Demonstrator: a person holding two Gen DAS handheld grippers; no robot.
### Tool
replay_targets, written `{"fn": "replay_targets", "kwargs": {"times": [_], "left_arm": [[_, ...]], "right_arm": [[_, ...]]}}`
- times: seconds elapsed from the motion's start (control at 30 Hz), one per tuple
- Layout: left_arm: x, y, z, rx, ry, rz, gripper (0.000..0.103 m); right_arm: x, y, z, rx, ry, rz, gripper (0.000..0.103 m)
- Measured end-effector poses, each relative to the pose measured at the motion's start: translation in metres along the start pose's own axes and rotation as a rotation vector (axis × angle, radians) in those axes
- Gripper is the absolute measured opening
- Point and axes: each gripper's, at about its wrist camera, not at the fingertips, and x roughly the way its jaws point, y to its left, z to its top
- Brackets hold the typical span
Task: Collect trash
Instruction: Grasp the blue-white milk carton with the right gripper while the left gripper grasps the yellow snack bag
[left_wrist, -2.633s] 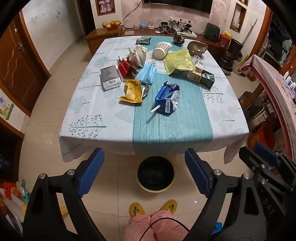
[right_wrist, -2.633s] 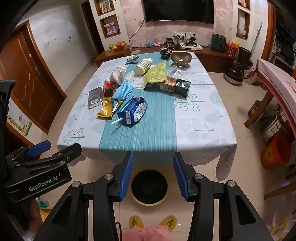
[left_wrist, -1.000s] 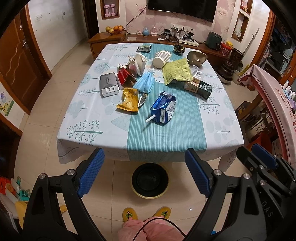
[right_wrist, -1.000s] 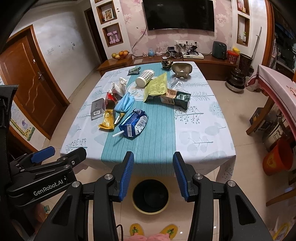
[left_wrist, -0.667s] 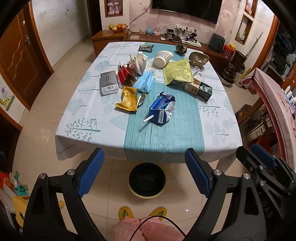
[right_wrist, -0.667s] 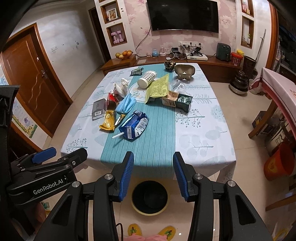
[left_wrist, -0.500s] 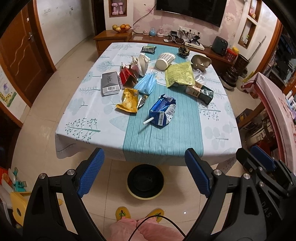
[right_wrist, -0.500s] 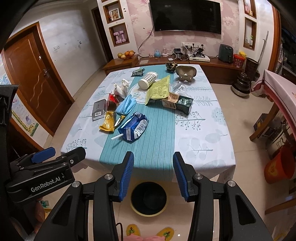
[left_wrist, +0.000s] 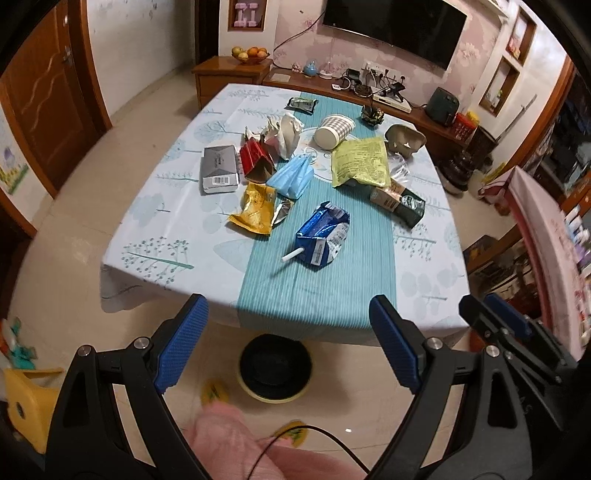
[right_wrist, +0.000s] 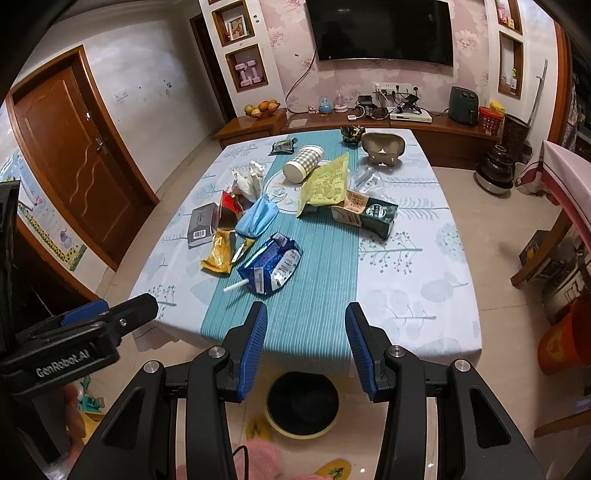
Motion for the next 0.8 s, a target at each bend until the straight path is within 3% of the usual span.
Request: {"fn": "replay_targets", "kwargs": {"times": [0.23, 0.37, 0.63, 0.7, 0.8], "left_arm": [[0.042, 0.007, 0.038, 0.104, 0.074, 0.019, 0.088], [0.069, 0.02, 0.08, 0.163, 0.088, 0.003, 0.087], [0.157, 0.067, 0.144, 0.199, 0.307, -0.09, 0.087], [0.182, 0.077, 0.151, 0.191, 0.361, -0.119, 0.087], [0.213, 0.089, 0.157, 0.179, 0.425, -0.142, 0.087]], "right_arm": [[0.04, 0.009, 0.037, 0.064, 0.011, -0.029, 0.045], [0.079, 0.018, 0.063, 0.152, 0.057, -0.03, 0.045], [0.17, 0.024, 0.083, 0.315, 0.175, -0.02, 0.046], [0.192, 0.025, 0.08, 0.322, 0.185, -0.053, 0.06], [0.221, 0.029, 0.073, 0.319, 0.218, -0.069, 0.06]]}}
